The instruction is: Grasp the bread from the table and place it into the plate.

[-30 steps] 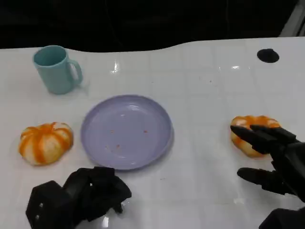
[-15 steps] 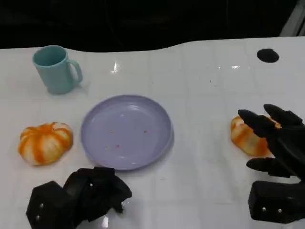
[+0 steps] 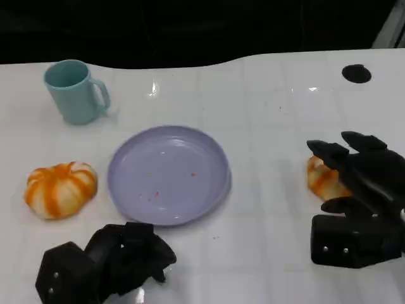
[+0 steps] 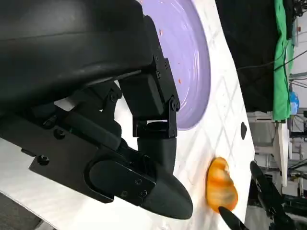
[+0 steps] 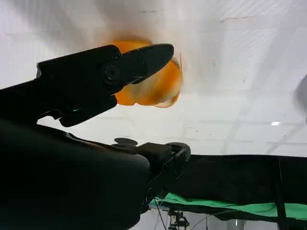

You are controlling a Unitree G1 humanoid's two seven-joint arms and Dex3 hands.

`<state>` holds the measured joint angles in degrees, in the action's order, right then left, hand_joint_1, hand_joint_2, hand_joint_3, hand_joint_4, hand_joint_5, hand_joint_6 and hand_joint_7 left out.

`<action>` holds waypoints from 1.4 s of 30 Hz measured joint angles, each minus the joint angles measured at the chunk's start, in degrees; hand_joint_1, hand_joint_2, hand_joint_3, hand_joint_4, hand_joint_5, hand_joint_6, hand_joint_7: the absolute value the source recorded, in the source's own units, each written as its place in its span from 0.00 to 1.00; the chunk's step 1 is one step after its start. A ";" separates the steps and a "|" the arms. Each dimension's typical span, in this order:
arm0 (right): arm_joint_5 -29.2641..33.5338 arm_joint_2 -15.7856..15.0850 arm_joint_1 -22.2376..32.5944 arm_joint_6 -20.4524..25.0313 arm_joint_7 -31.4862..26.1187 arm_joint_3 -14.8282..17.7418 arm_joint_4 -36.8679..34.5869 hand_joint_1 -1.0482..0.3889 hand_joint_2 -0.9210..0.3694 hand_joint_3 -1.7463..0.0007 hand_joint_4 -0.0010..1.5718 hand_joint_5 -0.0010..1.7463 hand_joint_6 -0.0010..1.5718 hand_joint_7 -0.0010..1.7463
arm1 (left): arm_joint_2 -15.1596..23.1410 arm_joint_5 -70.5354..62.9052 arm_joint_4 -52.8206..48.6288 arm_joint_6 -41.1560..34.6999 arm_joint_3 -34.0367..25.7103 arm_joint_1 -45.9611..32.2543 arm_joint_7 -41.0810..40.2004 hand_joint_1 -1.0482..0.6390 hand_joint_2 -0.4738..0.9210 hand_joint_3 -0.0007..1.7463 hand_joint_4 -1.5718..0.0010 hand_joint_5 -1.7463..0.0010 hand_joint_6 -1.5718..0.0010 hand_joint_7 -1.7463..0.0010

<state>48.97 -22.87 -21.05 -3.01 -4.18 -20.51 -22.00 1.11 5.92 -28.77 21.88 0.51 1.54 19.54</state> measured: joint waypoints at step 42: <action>-5.27 3.03 -5.90 -8.50 -19.95 -1.98 -20.91 0.73 0.08 0.88 0.55 1.00 0.52 0.78 | 0.00 -0.03 2.17 -1.30 0.04 -1.19 0.00 0.00 0.95 0.00 0.44 0.13 0.18 0.56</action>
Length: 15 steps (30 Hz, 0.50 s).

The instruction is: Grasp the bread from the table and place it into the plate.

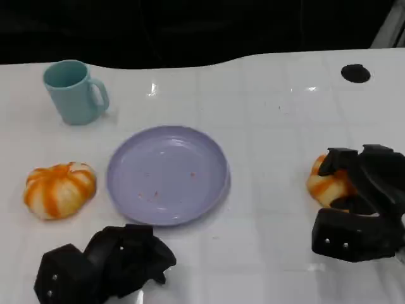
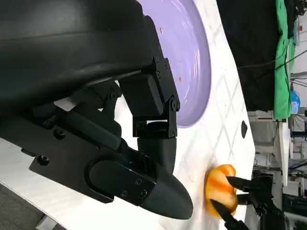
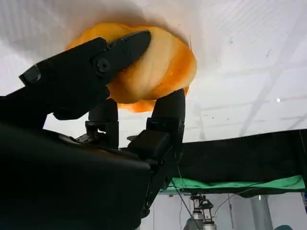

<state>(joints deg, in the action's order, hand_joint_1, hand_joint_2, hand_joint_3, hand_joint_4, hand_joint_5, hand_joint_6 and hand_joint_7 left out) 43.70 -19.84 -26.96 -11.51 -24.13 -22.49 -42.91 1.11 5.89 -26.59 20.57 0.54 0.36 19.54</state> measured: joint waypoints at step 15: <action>-2.98 4.26 0.27 -7.12 -3.66 0.53 5.26 0.77 0.48 0.29 0.61 1.00 0.54 0.88 | 0.02 0.00 -0.22 0.00 -0.02 0.14 0.00 0.00 0.95 0.00 0.44 0.14 0.18 0.56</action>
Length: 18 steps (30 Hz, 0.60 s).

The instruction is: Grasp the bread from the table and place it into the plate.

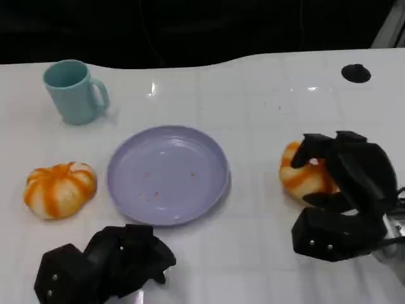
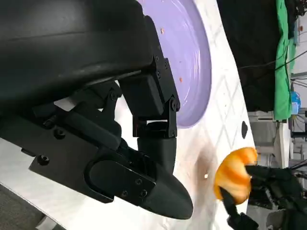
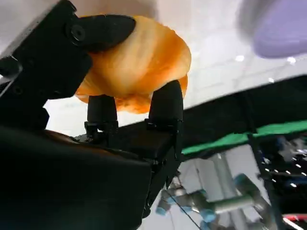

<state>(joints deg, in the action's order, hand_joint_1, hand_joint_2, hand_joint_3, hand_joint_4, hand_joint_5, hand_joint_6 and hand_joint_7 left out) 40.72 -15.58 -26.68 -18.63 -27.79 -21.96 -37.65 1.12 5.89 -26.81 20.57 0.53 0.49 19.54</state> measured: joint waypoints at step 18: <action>-4.34 13.15 -3.52 -6.43 3.77 -1.69 -1.47 0.77 0.55 0.16 0.63 1.00 0.51 0.95 | -0.01 0.02 -0.13 0.23 0.68 -0.02 0.02 0.00 0.94 0.00 0.42 0.15 0.18 0.57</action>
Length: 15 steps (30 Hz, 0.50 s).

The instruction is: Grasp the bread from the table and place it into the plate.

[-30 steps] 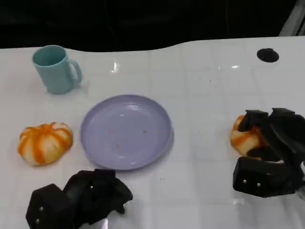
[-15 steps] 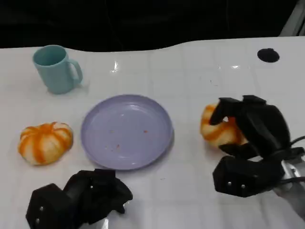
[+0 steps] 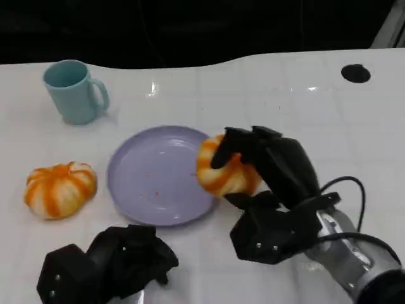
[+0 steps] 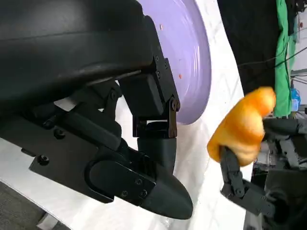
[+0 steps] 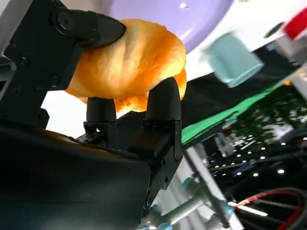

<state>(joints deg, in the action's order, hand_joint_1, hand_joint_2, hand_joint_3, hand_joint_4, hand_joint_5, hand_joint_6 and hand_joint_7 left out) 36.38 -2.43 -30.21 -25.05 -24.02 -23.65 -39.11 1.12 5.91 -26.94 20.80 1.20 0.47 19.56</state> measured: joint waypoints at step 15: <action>-0.66 8.35 -11.37 -5.20 -3.44 -2.37 -19.02 0.68 0.43 0.26 0.56 1.00 0.49 0.86 | -0.01 0.04 0.14 0.03 0.54 -0.04 0.00 0.00 0.94 0.00 0.42 0.13 0.17 0.59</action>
<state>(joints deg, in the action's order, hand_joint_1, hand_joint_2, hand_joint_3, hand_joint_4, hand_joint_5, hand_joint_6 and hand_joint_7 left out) 35.72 5.92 -41.58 -30.25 -27.46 -26.02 -58.13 1.11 5.95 -26.80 20.83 1.75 0.43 19.56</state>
